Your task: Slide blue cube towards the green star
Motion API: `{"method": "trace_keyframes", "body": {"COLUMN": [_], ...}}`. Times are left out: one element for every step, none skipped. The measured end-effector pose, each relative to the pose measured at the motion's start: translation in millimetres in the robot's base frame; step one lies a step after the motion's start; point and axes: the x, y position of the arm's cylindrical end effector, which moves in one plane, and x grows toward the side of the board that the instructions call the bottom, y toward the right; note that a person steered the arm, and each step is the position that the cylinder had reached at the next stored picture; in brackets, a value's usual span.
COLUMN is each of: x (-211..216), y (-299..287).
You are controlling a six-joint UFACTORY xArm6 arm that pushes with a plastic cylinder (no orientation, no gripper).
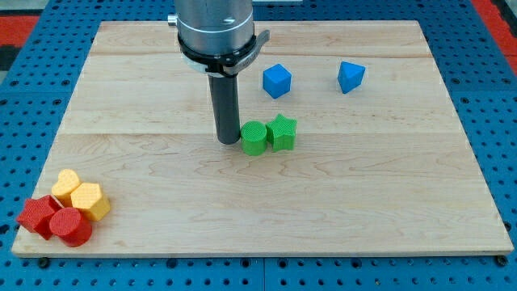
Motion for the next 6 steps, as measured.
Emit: {"method": "trace_keyframes", "body": {"x": [-27,-75,-135,-160,-160,-152], "y": [-22,-38,-36,9,57,57]}}
